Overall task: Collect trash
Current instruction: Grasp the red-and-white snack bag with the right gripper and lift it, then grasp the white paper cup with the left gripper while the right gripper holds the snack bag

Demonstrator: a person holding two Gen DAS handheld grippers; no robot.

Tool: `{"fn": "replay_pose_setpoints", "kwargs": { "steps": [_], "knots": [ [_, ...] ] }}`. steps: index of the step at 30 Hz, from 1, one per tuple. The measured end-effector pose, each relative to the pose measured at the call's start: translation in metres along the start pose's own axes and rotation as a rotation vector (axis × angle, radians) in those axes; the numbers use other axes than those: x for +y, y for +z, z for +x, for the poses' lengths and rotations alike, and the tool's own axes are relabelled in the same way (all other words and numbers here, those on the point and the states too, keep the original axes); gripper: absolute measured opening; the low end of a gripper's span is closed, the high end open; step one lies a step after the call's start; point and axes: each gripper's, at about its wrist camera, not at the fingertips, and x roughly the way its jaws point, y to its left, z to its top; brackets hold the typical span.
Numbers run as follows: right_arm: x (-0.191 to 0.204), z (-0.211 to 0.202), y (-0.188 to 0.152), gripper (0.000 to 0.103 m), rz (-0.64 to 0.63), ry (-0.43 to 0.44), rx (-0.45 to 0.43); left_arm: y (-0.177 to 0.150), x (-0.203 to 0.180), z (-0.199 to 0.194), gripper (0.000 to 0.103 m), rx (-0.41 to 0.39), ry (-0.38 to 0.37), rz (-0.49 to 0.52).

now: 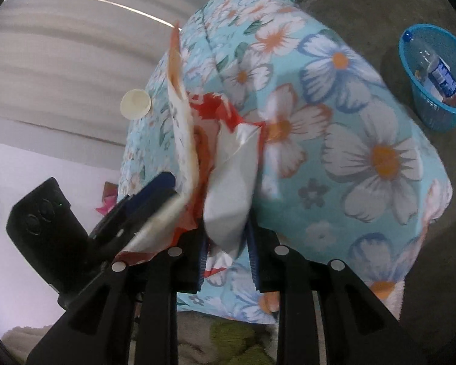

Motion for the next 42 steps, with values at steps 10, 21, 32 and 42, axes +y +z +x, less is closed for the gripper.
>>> {"fn": "replay_pose_setpoints", "kwargs": {
  "steps": [10,21,32,42],
  "knots": [
    [-0.022,-0.047,0.019,0.05,-0.023,-0.019,-0.093,-0.002,0.001,0.003,0.034,0.017,0.022,0.039],
    [-0.024,-0.039,0.025,0.074,0.059,0.295,-0.076,-0.005,0.001,0.004,0.034,0.018,0.019,0.046],
    [-0.01,-0.004,0.033,0.074,0.028,0.166,-0.013,-0.005,0.002,0.004,0.034,0.019,0.014,0.043],
    [-0.001,0.019,0.038,0.047,0.026,0.135,0.034,-0.007,0.007,0.004,0.034,0.0,-0.004,0.041]
  ]
}}
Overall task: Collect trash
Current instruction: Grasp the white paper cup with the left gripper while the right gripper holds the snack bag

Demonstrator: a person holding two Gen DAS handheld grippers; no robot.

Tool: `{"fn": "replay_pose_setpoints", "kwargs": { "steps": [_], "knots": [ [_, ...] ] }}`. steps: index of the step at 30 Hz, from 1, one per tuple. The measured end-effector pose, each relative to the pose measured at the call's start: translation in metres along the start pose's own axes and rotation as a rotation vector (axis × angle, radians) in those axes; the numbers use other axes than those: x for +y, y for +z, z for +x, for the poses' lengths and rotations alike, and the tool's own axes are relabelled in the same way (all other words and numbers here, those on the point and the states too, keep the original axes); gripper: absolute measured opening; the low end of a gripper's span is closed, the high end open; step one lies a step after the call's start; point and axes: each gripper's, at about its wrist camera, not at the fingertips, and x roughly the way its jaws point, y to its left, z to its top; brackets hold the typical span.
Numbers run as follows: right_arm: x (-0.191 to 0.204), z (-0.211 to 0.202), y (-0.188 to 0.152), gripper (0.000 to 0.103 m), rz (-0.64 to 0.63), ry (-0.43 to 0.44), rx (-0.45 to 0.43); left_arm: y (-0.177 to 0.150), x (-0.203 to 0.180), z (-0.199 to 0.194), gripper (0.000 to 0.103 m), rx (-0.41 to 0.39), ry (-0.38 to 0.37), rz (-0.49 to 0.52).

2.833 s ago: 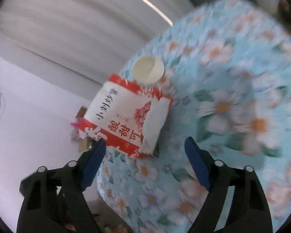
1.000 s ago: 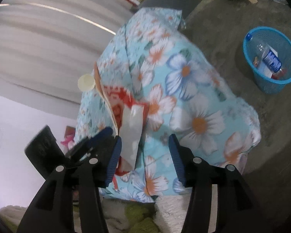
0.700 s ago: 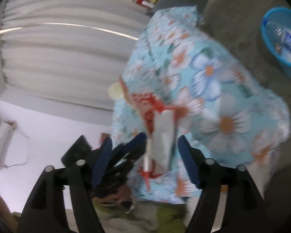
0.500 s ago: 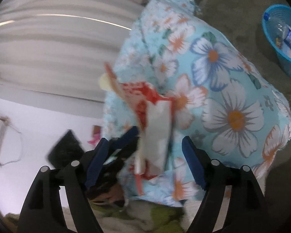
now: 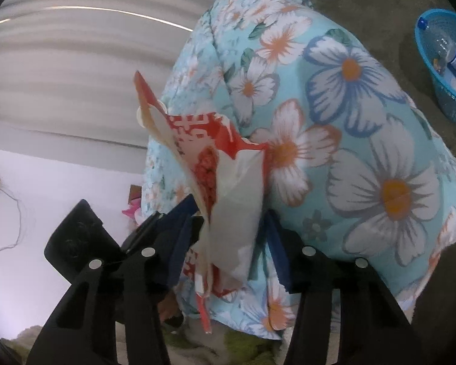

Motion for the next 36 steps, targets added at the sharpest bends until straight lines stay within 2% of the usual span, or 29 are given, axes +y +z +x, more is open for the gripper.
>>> {"fn": "replay_pose_setpoints", "kwargs": {
  "steps": [4,8,18,25,31,34,36],
  "knots": [
    [0.002,0.01,0.006,0.04,0.009,-0.022,-0.005,-0.001,0.002,0.0,0.033,-0.005,-0.001,-0.003],
    [-0.009,0.012,0.007,0.031,0.055,0.017,-0.01,-0.002,0.004,-0.001,0.033,-0.01,-0.016,-0.012],
    [-0.02,0.008,0.004,0.029,0.087,0.056,-0.023,-0.004,0.001,-0.005,0.034,-0.025,-0.015,-0.01],
    [-0.022,0.004,0.001,0.028,0.084,0.053,-0.035,-0.005,0.008,-0.024,0.035,-0.048,-0.005,-0.057],
    [-0.011,0.001,-0.002,0.027,0.044,0.008,-0.051,0.006,0.028,-0.054,0.044,-0.123,0.079,-0.083],
    [-0.008,0.0,-0.002,0.027,0.031,-0.003,-0.057,0.018,0.049,-0.072,0.049,-0.165,0.153,-0.12],
    [-0.009,0.0,-0.002,0.027,0.033,0.0,-0.054,0.026,0.071,-0.086,0.057,-0.204,0.223,-0.17]
  ]
}}
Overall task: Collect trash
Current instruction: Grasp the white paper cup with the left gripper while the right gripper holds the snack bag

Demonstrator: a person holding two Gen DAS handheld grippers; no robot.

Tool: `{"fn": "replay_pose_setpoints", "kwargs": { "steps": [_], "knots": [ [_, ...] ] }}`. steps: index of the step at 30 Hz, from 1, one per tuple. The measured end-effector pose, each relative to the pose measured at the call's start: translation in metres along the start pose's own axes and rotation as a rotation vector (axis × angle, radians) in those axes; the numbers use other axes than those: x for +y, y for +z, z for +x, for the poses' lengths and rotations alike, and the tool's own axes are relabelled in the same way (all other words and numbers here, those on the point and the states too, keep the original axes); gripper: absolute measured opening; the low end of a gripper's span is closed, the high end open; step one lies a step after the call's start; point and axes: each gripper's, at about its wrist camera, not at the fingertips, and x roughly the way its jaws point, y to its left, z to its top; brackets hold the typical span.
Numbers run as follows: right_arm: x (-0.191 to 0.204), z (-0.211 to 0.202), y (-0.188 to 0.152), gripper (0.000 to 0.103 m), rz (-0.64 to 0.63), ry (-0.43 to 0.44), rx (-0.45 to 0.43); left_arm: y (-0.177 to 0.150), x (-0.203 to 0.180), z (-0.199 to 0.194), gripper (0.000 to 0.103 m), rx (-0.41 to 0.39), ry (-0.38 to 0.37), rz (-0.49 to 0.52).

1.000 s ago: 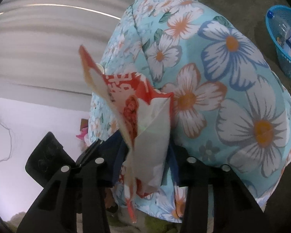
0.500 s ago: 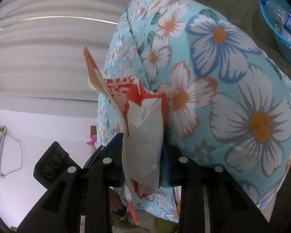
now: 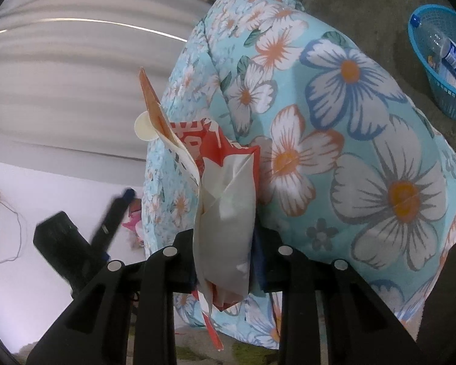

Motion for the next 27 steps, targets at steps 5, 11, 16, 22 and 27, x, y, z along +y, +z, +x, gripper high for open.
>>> {"fn": "replay_pose_setpoints", "kwargs": {
  "steps": [5,11,16,22,27],
  "knots": [
    [-0.004,-0.001,0.001,0.027,0.019,0.016,0.012,0.029,0.06,-0.009,0.07,-0.073,0.159,-0.149],
    [-0.006,0.0,0.004,0.027,0.031,0.019,0.016,0.057,0.113,0.015,0.074,-0.054,0.29,-0.215],
    [-0.005,0.0,0.004,0.027,0.037,0.014,0.017,0.073,0.124,0.061,0.074,0.009,0.416,-0.095],
    [-0.004,0.001,0.005,0.027,0.042,0.012,0.017,0.081,0.155,0.113,0.038,0.107,0.502,-0.107],
    [-0.005,0.0,0.005,0.027,0.045,0.015,0.014,0.081,0.168,0.114,0.004,0.102,0.498,-0.16]
  ]
}}
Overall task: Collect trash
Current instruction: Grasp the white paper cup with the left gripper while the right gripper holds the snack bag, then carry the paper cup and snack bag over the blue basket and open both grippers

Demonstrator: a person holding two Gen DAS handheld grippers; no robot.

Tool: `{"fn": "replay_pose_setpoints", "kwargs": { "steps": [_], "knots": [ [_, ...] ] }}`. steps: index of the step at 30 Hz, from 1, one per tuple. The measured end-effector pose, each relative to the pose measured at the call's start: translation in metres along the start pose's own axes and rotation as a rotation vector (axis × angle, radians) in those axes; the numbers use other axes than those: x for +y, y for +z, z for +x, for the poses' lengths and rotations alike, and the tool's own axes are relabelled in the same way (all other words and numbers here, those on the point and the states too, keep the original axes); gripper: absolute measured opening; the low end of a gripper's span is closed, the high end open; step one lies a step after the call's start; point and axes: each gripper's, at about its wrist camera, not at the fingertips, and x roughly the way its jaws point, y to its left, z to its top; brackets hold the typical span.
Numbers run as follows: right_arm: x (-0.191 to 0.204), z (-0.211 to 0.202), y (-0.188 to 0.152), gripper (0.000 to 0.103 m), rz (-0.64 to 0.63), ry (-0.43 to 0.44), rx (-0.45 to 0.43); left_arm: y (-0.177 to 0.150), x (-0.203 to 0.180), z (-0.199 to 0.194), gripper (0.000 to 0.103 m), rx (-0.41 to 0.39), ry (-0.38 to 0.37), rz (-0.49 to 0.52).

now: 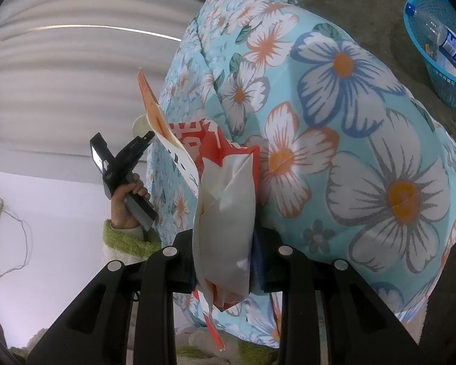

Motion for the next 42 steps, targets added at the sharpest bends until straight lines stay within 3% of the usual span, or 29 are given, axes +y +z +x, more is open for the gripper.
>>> {"fn": "replay_pose_setpoints", "kwargs": {
  "steps": [6,12,16,20,23,25,28,33,36,39,42],
  "knots": [
    [0.0,-0.006,-0.002,0.027,-0.01,0.008,-0.024,-0.003,0.002,-0.027,0.002,-0.043,-0.022,0.008],
    [-0.001,-0.031,-0.007,0.027,-0.027,0.055,-0.087,-0.007,-0.033,-0.076,0.002,-0.1,-0.118,0.058],
    [-0.012,-0.069,-0.008,0.027,-0.025,0.054,-0.177,-0.005,-0.088,-0.115,0.002,-0.151,-0.212,0.131],
    [-0.041,-0.13,-0.005,0.027,0.031,0.001,-0.34,-0.008,-0.168,-0.148,0.002,-0.187,-0.314,0.287],
    [-0.071,-0.177,-0.001,0.027,0.097,-0.144,-0.477,-0.018,-0.247,-0.16,0.002,-0.184,-0.397,0.461],
    [-0.09,-0.2,0.003,0.027,0.141,-0.243,-0.546,-0.03,-0.307,-0.155,0.002,-0.125,-0.459,0.589],
    [-0.116,-0.22,0.019,0.028,0.167,-0.373,-0.596,-0.052,-0.393,-0.128,0.002,0.028,-0.517,0.756],
    [-0.169,-0.225,0.068,0.029,0.195,-0.556,-0.601,-0.09,-0.501,-0.051,0.002,0.336,-0.492,0.889],
    [-0.203,-0.217,0.106,0.029,0.191,-0.669,-0.57,-0.107,-0.549,0.002,0.002,0.511,-0.453,0.889],
    [-0.228,-0.201,0.144,0.029,0.133,-0.779,-0.513,-0.118,-0.586,0.057,0.002,0.686,-0.435,0.797],
    [-0.246,-0.18,0.187,0.031,0.039,-0.874,-0.45,-0.126,-0.606,0.088,0.002,0.748,-0.42,0.757]
  ]
}}
